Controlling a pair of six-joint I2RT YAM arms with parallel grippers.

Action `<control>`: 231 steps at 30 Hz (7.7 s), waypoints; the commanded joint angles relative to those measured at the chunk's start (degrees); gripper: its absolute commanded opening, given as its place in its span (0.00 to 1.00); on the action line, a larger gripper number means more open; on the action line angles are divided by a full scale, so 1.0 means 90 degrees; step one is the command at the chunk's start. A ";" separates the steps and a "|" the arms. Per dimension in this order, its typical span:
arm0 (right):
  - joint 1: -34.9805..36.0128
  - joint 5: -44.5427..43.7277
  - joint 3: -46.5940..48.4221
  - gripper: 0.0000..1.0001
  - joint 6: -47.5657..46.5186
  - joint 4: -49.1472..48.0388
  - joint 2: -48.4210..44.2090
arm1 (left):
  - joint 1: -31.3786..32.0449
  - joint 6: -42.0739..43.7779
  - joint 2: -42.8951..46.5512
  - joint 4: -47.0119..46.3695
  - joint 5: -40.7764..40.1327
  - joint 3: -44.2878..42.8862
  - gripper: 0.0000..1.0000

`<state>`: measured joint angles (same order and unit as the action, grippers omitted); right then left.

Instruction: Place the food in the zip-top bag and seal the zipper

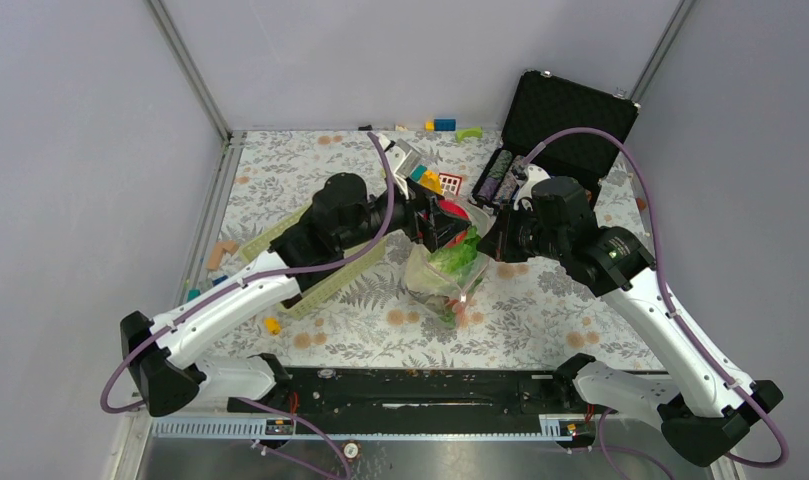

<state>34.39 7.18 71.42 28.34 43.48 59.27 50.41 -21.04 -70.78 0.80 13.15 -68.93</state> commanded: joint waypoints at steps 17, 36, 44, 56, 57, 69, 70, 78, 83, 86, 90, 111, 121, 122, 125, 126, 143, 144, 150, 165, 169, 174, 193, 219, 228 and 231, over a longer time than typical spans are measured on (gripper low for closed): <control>0.0016 0.0149 0.0249 0.00 -0.0029 -0.0094 -0.0031 | 0.0038 0.0092 0.0246 0.0818 -0.1649 -0.0556 0.99; 0.0017 -0.0021 -0.0074 0.00 -0.0368 -0.0280 -0.0309 | -0.2477 -0.3400 0.1823 0.5676 -0.5271 0.1465 0.99; 0.0015 -0.0019 -0.0113 0.00 -0.0538 -0.0275 -0.0173 | -0.3022 -0.3837 0.1667 0.5306 -0.5127 0.2452 0.99; 0.0016 0.0001 -0.0092 0.00 -0.0658 -0.0273 -0.0010 | -0.3513 -0.3874 0.1303 0.4206 -0.4959 0.3131 0.99; 0.0012 0.0019 -0.0093 0.00 -0.0660 -0.0279 0.0001 | -0.3539 -0.3842 0.1310 0.4081 -0.4897 0.3185 0.99; 0.0010 0.0066 -0.0065 0.00 -0.0650 -0.0280 0.0120 | -0.3696 -0.3984 0.1284 0.4225 -0.4875 0.3355 0.99; 0.0015 0.0067 -0.0069 0.00 -0.0646 -0.0281 0.0125 | -0.3697 -0.4011 0.1259 0.4312 -0.4833 0.3296 0.99; 0.0017 0.0061 -0.0070 0.00 -0.0670 -0.0276 0.0150 | -0.3705 -0.4035 0.1457 0.4911 -0.4510 0.3003 0.99; 0.0016 0.0098 -0.0065 0.00 -0.0678 -0.0280 0.0147 | -0.3697 -0.4011 0.1645 0.5050 -0.4355 0.3026 0.99; 0.0016 0.0098 -0.0054 0.00 -0.0678 -0.0283 0.0157 | -0.3698 -0.4005 0.1655 0.5283 -0.4339 0.2970 0.99; 0.0016 0.0119 -0.0045 0.00 -0.0679 -0.0287 0.0202 | -0.3697 -0.3993 0.1705 0.5350 -0.4192 0.2966 0.99; 0.0012 0.0175 -0.0054 0.00 -0.0698 -0.0279 0.0261 | -0.3707 -0.3737 0.1729 0.5396 -0.4160 0.2898 0.99; 0.0016 0.0185 -0.0045 0.00 -0.0708 -0.0273 0.0301 | -0.3707 -0.3950 0.1350 0.5791 -0.4316 0.2956 0.99; 0.0016 0.0183 -0.0045 0.00 -0.0715 -0.0274 0.0305 | -0.3707 -0.3943 0.1360 0.5839 -0.4325 0.2943 0.99; 0.0011 0.0180 -0.0048 0.00 -0.0727 -0.0278 0.0315 | -0.3707 -0.3905 0.1342 0.5907 -0.4364 0.2932 0.99; 0.0016 0.0179 -0.0054 0.00 -0.0737 -0.0276 0.0322 | -0.3707 -0.3924 0.1301 0.5900 -0.4376 0.2932 0.99; 0.0016 0.0129 -0.0093 0.00 -0.0776 -0.0273 0.0294 | -0.3804 -0.3905 0.0703 0.3371 -0.3800 0.3911 0.99; 0.0017 0.0131 -0.0093 0.00 -0.0776 -0.0268 0.0286 | -0.3806 -0.3830 0.0654 0.3252 -0.3704 0.3911 0.99; 0.0017 0.0023 -0.0104 0.00 -0.0800 -0.0274 0.0275 | -0.3806 -0.3582 0.0559 0.2550 -0.3512 0.3933 0.95; 0.0017 0.0054 -0.0064 0.00 -0.0821 -0.0280 0.0439 | -0.3924 -0.3601 0.0798 0.3503 -0.4532 0.3702 0.95; 0.0016 0.0052 -0.0065 0.00 -0.0805 -0.0273 0.0468 | -0.4107 -0.3799 0.0384 0.3551 -0.4476 0.3644 0.91; 0.0016 0.0005 -0.0079 0.00 -0.0818 -0.0269 0.0423 | -0.4220 -0.3856 -0.0008 0.3228 -0.4481 0.3574 0.76; 0.0011 0.0143 0.0022 0.00 -0.0666 -0.0173 0.0372 | -0.4208 -0.3065 0.2234 0.2887 -0.3570 0.3228 0.00; 0.0016 0.0546 0.1421 0.00 -0.0082 0.1632 0.1152 | -0.0649 -0.1826 0.1844 -0.3334 0.1799 0.1972 0.00; 0.0016 -0.0023 0.1445 0.00 0.0375 0.1276 0.1082 | 0.0663 -0.2168 0.1736 -0.2801 -0.0372 0.2245 0.00; 0.0014 0.0080 0.1328 0.00 0.0538 0.1043 0.0986 | 0.1070 -0.2007 0.1573 -0.2313 -0.1721 0.2180 0.00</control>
<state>34.39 9.08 83.18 30.11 56.53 69.60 56.53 -39.68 -56.60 -20.53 15.07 -48.97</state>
